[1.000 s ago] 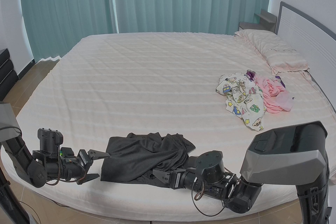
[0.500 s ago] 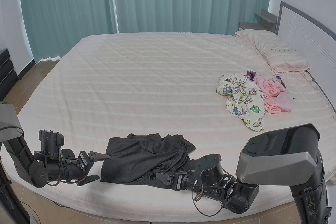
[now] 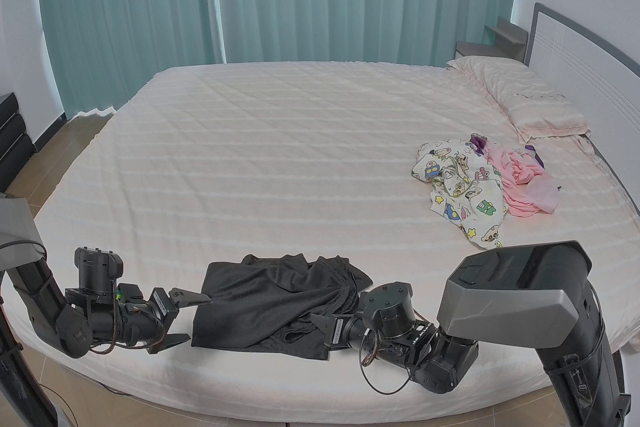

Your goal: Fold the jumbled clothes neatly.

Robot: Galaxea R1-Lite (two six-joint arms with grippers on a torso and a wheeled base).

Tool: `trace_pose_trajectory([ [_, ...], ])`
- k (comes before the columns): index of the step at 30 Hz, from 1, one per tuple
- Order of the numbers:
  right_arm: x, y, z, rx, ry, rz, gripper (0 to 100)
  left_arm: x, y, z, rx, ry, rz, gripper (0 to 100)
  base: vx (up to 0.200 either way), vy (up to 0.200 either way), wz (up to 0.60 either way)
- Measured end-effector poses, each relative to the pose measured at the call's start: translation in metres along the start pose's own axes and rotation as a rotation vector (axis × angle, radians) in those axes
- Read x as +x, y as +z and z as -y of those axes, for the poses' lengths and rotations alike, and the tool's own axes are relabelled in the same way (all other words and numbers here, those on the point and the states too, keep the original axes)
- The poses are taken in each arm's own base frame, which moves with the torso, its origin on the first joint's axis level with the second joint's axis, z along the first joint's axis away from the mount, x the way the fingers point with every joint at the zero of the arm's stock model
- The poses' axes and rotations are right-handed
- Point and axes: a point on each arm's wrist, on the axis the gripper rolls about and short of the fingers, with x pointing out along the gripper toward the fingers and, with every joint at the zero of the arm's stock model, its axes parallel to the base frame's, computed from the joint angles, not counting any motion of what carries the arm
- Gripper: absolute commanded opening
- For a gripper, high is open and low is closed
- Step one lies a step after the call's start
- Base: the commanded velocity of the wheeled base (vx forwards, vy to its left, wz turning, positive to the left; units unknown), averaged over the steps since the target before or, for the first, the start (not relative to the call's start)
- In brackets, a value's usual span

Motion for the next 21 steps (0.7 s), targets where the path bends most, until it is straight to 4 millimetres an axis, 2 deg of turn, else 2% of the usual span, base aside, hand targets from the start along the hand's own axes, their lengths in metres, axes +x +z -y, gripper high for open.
trace_pose_trajectory([
  [10, -0.006, 0.002, 0.003, 0.002, -0.046, 0.019, 0, 0.0, 0.0, 0.0, 0.001, -0.003, 0.002, 100, 0.0, 0.0, 0.0],
  [21, -0.044, 0.025, 0.009, 0.024, 0.002, -0.023, 0, 0.001, 0.0, 0.0, -0.001, -0.001, 0.003, 100, 0.0, 0.0, 0.0],
])
